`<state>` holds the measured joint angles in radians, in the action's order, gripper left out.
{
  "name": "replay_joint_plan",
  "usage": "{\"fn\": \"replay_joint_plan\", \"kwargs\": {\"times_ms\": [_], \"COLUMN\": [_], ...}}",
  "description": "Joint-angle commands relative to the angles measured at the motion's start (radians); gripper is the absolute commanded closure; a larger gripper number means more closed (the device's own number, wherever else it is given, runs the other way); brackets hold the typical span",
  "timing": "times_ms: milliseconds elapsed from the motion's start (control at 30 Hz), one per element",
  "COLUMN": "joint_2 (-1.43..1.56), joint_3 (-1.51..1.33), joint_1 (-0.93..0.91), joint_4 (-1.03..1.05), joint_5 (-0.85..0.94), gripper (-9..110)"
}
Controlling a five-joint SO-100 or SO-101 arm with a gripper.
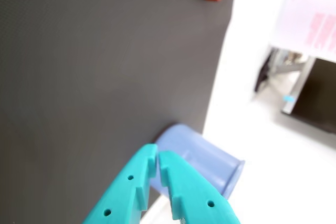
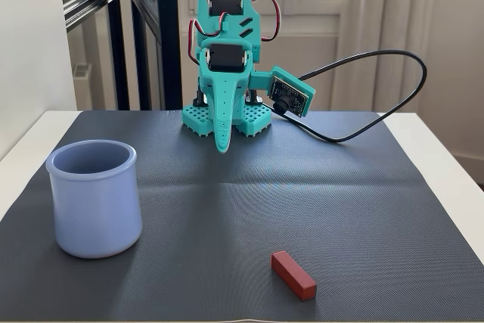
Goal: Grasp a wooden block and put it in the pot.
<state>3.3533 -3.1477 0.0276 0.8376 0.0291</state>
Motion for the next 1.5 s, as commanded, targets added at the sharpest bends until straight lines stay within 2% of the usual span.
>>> {"fn": "replay_joint_plan", "kwargs": {"times_ms": [0,333,600,1467], "joint_2": [0.009,0.009,0.008,0.006], "joint_3": [0.003,0.003,0.003,0.003], "joint_1": [0.003,0.006,0.078,0.072], "joint_4": [-0.002,-0.002,-0.003,-0.003], "joint_5": [-0.002,0.005,-0.003,-0.003], "gripper": [101,101,101,101]}}
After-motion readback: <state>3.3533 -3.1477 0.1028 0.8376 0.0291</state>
